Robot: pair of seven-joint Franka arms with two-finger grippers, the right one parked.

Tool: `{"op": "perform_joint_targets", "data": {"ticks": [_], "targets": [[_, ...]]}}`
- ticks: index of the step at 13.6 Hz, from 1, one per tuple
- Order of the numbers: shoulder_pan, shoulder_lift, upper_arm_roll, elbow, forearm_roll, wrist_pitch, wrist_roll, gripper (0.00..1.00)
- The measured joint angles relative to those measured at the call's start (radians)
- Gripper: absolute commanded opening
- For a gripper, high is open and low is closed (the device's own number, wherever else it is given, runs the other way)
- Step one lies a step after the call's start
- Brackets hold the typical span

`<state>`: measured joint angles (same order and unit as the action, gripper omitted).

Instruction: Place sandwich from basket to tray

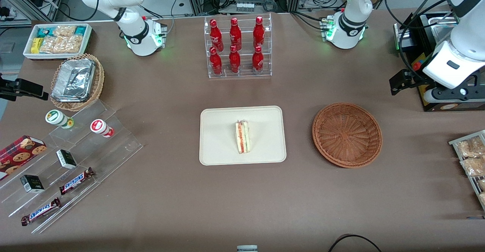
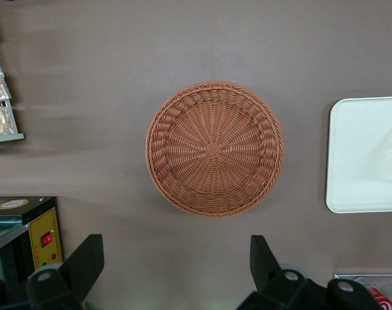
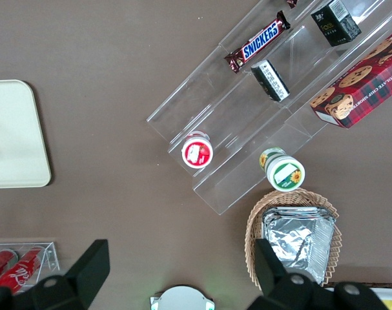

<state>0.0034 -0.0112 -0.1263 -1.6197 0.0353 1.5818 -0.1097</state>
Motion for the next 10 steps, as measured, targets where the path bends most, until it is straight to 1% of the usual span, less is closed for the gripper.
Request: {"op": "perform_joint_targets", "data": {"ticks": [2, 4, 7, 10], "targets": [[-0.001, 0.003, 0.006, 0.011, -0.007, 0.000, 0.001, 1.00], [-0.004, 0.003, 0.033, 0.028, -0.025, 0.000, 0.010, 1.00], [-0.007, 0.003, 0.076, 0.044, -0.029, 0.000, 0.023, 1.00], [-0.008, 0.010, 0.081, 0.057, -0.027, 0.000, 0.024, 1.00]]}}
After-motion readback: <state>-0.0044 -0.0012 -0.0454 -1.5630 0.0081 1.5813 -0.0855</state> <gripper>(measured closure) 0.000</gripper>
